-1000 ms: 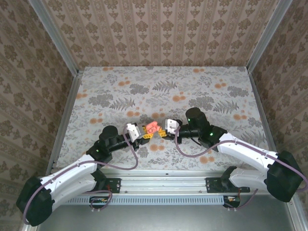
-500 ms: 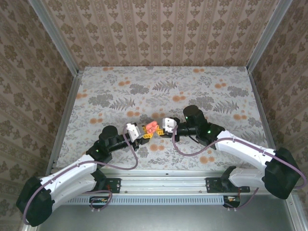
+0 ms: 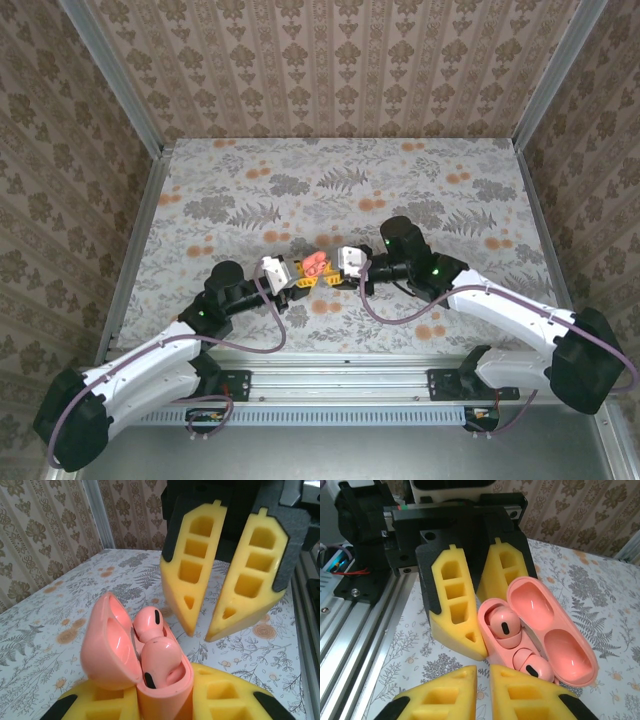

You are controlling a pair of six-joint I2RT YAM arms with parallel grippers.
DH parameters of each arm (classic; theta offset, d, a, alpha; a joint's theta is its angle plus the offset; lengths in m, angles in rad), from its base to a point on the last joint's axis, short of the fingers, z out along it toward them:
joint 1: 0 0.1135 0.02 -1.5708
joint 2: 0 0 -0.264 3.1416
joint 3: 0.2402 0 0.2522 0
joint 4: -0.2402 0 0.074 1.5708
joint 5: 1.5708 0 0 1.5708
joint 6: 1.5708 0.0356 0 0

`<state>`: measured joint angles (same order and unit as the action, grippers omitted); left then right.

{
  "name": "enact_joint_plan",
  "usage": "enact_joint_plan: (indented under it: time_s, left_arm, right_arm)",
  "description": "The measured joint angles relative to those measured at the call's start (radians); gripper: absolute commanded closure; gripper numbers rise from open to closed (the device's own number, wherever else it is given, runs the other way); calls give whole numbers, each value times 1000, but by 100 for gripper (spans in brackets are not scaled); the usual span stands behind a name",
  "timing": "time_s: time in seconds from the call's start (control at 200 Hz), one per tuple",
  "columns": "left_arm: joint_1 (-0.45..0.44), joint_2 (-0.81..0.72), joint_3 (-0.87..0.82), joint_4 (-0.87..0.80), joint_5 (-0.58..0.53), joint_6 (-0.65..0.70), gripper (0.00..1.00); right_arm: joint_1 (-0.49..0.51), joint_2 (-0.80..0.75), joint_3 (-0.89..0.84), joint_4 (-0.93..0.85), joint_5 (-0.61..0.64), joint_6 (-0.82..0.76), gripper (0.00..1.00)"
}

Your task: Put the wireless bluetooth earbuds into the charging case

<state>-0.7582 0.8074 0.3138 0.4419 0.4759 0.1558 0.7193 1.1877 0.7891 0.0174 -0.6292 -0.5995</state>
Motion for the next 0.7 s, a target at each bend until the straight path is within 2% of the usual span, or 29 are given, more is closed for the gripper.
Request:
enact_joint_plan:
  time_s: [0.22,0.27,0.38,0.42,0.7]
  left_arm:
    - [0,0,0,3,26,-9,97]
    - [0,0,0,10,35,-15,97]
    - [0,11,5,21,63,-26,97]
    - [0,21,10,22,76,-29,97]
    - [-6,79,66,32,157,-36,97]
  right_arm:
    - [-70,-140,-48,-3,-53,24,69]
    - [-92,-169,-63,-3,-66,31,62]
    - [-143,-204,-86,-13,-95,68,34]
    - [-157,-205,-87,-24,-102,78,29]
    - [-171,-116,-34,-133,-144,72,21]
